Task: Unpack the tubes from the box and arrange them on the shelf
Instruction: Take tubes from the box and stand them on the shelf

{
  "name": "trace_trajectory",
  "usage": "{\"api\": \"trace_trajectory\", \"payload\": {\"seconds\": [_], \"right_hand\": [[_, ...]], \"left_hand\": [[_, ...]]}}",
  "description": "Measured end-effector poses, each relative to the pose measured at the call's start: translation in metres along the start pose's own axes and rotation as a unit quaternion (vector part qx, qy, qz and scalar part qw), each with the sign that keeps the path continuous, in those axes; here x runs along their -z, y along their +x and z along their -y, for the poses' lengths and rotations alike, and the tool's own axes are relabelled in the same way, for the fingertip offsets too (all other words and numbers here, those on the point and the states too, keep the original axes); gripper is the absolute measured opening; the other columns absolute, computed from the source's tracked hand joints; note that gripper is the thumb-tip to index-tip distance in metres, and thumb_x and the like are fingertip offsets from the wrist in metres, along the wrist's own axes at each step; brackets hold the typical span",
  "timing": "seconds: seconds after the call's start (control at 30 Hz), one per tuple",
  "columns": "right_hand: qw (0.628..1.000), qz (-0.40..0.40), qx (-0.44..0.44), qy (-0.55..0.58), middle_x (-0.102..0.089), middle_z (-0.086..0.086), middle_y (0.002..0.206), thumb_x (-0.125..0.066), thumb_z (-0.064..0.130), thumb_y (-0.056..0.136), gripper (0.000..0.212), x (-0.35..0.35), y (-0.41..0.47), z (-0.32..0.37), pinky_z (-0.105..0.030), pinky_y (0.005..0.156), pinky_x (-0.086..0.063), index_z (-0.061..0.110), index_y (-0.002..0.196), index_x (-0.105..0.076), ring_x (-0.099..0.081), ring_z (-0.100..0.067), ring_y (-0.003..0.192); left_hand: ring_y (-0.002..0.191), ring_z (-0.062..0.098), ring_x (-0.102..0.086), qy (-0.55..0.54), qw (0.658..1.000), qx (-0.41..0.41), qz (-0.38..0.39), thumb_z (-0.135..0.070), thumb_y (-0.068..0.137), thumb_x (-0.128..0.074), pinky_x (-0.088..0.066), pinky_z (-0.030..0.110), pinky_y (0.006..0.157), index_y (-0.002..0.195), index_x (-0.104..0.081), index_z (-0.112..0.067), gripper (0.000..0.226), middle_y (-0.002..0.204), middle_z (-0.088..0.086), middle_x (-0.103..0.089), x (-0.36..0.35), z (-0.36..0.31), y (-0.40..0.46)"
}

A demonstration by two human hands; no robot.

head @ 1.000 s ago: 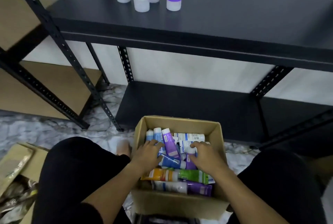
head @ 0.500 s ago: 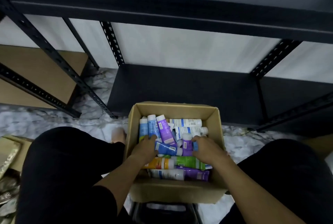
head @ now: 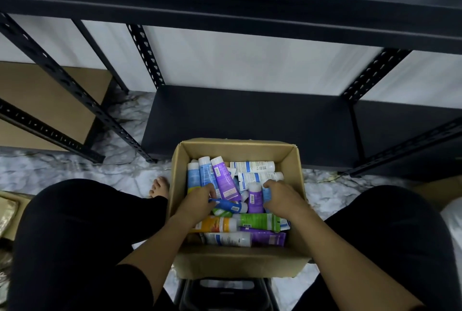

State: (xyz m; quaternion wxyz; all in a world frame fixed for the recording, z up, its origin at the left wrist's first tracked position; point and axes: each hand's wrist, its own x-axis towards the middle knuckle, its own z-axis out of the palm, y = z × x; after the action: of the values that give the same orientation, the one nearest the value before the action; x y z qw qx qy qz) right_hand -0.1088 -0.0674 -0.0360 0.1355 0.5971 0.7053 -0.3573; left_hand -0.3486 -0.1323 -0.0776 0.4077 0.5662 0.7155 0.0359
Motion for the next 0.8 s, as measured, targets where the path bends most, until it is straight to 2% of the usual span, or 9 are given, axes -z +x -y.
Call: {"api": "trace_trajectory", "payload": {"seconds": [0.1, 0.23, 0.33, 0.43, 0.53, 0.63, 0.7, 0.8], "right_hand": [[1.000, -0.007, -0.025, 0.017, -0.052, -0.012, 0.132, -0.068, 0.016, 0.088, 0.059, 0.003, 0.004, -0.001, -0.031, 0.085, -0.048, 0.014, 0.142, -0.045, -0.058, -0.029, 0.115], [0.998, 0.007, -0.065, 0.026, -0.055, -0.014, 0.127, -0.067, 0.019, 0.089, 0.059, -0.001, 0.008, -0.005, -0.032, 0.081, -0.048, 0.010, 0.140, -0.038, -0.059, -0.030, 0.111], [0.995, 0.017, -0.091, 0.040, -0.059, -0.013, 0.125, -0.067, 0.017, 0.089, 0.063, -0.007, 0.011, -0.007, -0.033, 0.080, -0.051, 0.010, 0.143, -0.034, -0.061, -0.028, 0.108], [0.992, 0.029, -0.106, 0.060, -0.059, -0.013, 0.127, -0.069, 0.015, 0.088, 0.074, -0.014, 0.012, -0.009, -0.034, 0.084, -0.053, 0.011, 0.149, -0.027, -0.062, -0.027, 0.109], [0.988, 0.043, -0.113, 0.093, -0.060, -0.012, 0.128, -0.073, 0.017, 0.085, 0.086, -0.019, 0.014, -0.009, -0.034, 0.082, -0.053, 0.010, 0.153, -0.020, -0.062, -0.026, 0.109], [0.988, 0.032, -0.121, 0.088, -0.059, -0.012, 0.127, -0.073, 0.014, 0.086, 0.074, -0.024, 0.018, -0.010, -0.030, 0.075, -0.049, 0.007, 0.146, -0.031, -0.062, -0.025, 0.109], [0.989, 0.017, -0.127, 0.071, -0.060, -0.011, 0.125, -0.069, 0.009, 0.088, 0.056, -0.028, 0.020, -0.011, -0.031, 0.078, -0.052, 0.007, 0.137, -0.041, -0.062, -0.025, 0.108], [0.988, 0.008, -0.137, 0.072, -0.063, -0.011, 0.121, -0.064, 0.007, 0.092, 0.037, -0.034, 0.023, -0.012, -0.032, 0.081, -0.055, 0.007, 0.127, -0.052, -0.064, -0.024, 0.106]], "left_hand": [[0.087, 0.015, -0.062, -0.019, 0.999, -0.021, -0.022, -0.020, 0.094, -0.063, -0.054, 0.029, 0.068, 0.092, -0.051, -0.023, 0.013, 0.097, 0.002, -0.066, 0.008, -0.004, -0.004], [0.082, 0.017, -0.064, -0.007, 0.997, -0.039, -0.067, -0.025, 0.095, -0.060, -0.058, 0.038, 0.069, 0.103, -0.050, -0.027, 0.013, 0.097, 0.002, -0.066, 0.016, -0.006, -0.007], [0.080, 0.017, -0.065, -0.030, 0.995, -0.043, -0.082, -0.023, 0.095, -0.060, -0.059, 0.044, 0.068, 0.101, -0.047, -0.032, 0.016, 0.097, 0.002, -0.067, 0.020, -0.007, -0.011], [0.078, 0.014, -0.064, -0.051, 0.994, -0.041, -0.087, -0.015, 0.094, -0.059, -0.060, 0.043, 0.067, 0.100, -0.049, -0.032, 0.021, 0.099, 0.001, -0.066, 0.023, -0.010, -0.013], [0.085, 0.013, -0.064, -0.069, 0.992, -0.051, -0.089, -0.009, 0.094, -0.058, -0.061, 0.039, 0.066, 0.100, -0.051, -0.030, 0.023, 0.108, 0.001, -0.066, 0.025, -0.010, -0.011], [0.098, 0.013, -0.063, -0.086, 0.991, -0.050, -0.087, -0.011, 0.096, -0.059, -0.061, 0.032, 0.066, 0.104, -0.054, -0.028, 0.019, 0.117, 0.000, -0.064, 0.026, -0.010, -0.010], [0.104, 0.013, -0.062, -0.093, 0.991, -0.048, -0.088, -0.014, 0.097, -0.059, -0.062, 0.034, 0.070, 0.106, -0.054, -0.030, 0.019, 0.120, 0.000, -0.064, 0.026, -0.009, -0.009], [0.104, 0.012, -0.062, -0.092, 0.991, -0.046, -0.082, -0.015, 0.097, -0.059, -0.062, 0.036, 0.072, 0.107, -0.054, -0.030, 0.019, 0.120, -0.001, -0.064, 0.026, -0.009, -0.008]]}}
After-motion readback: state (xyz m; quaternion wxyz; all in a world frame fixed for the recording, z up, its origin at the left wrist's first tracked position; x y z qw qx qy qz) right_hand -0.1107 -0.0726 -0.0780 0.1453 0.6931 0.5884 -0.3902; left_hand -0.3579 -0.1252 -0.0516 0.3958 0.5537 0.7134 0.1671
